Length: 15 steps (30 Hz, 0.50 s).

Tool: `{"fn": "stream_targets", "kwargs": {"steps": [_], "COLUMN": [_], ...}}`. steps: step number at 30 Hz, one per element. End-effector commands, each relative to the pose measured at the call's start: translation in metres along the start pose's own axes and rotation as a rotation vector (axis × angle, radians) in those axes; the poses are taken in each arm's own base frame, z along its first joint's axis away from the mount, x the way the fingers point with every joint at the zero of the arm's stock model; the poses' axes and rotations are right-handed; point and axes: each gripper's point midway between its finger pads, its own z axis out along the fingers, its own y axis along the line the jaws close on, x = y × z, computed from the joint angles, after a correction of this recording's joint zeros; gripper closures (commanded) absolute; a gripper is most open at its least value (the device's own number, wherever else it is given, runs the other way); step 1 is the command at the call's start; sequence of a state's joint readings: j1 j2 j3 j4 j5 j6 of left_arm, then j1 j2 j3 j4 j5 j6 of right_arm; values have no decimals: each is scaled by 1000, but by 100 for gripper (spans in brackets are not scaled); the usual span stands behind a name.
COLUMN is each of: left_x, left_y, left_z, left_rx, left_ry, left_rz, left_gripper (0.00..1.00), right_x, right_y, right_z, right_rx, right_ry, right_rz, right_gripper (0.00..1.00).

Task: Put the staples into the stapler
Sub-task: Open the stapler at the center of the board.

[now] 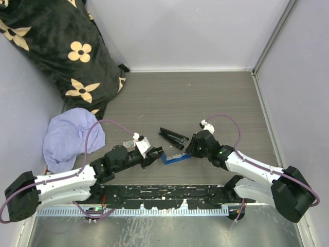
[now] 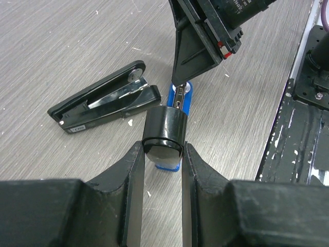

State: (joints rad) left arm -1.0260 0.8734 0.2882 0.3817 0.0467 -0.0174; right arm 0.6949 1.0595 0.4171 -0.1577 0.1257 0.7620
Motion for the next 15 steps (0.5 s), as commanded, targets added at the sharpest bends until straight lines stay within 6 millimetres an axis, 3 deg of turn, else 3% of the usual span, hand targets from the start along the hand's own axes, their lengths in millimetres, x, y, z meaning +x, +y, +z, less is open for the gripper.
{"fn": "stream_targets", "kwargs": {"steps": [1,9,12,15], "left_x": [18,-14,-13,5], "left_y": [14,3,6,9], "left_z": [10,57,62,57], "left_rx": [-56,28,16,-2], "left_ry": [64,-15,-26,13], "left_rz": [13,49,52,44], "left_gripper": [100,100,100,100], "right_x": [19,2,3,4], "right_y": [-53,-58,-61,-61], "right_z": [-6,-16,-15,-14], "right_rx": [191,207,215,218], "right_ry": [64,26,32,41], "right_rz": [-40,-15,-5,-10], "right_gripper": [67,66,66,66]}}
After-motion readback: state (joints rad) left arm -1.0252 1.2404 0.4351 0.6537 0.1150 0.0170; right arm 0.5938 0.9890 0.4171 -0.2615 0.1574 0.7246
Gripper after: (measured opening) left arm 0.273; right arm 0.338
